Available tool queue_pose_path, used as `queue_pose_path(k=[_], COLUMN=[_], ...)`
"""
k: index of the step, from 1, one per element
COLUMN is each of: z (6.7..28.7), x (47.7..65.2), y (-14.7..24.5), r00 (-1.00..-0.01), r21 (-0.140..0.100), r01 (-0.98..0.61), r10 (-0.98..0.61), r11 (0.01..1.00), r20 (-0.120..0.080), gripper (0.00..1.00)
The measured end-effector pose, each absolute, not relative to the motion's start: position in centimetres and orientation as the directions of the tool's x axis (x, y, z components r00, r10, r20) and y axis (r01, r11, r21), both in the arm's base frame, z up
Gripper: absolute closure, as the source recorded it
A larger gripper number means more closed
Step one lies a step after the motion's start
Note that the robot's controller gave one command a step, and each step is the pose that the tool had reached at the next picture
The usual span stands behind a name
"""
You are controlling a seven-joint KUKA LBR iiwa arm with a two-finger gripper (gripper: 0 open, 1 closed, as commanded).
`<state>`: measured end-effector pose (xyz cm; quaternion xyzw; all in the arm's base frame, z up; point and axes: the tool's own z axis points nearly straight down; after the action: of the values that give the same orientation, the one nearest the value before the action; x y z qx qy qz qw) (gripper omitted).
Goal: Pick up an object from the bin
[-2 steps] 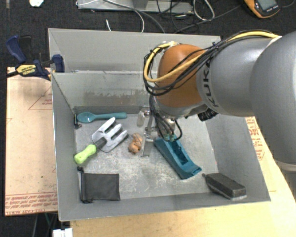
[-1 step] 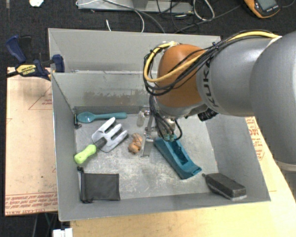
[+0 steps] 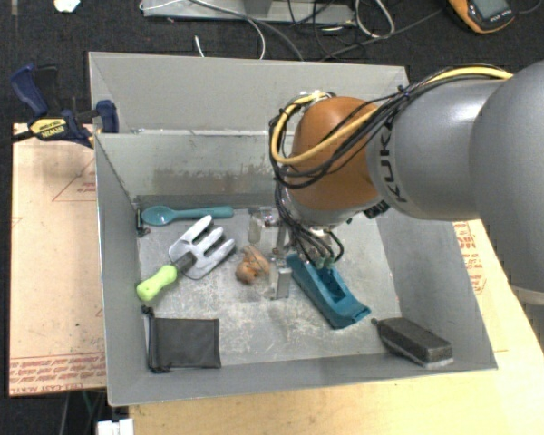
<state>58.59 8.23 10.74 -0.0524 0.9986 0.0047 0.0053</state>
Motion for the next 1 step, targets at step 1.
queue_pose_path(k=[1], z=[9.93], x=[59.43], y=[5.92], r00=[-0.975], r21=[0.007], r01=[-0.221], r10=[-0.22], r11=[0.975], r20=[-0.011], gripper=[0.0])
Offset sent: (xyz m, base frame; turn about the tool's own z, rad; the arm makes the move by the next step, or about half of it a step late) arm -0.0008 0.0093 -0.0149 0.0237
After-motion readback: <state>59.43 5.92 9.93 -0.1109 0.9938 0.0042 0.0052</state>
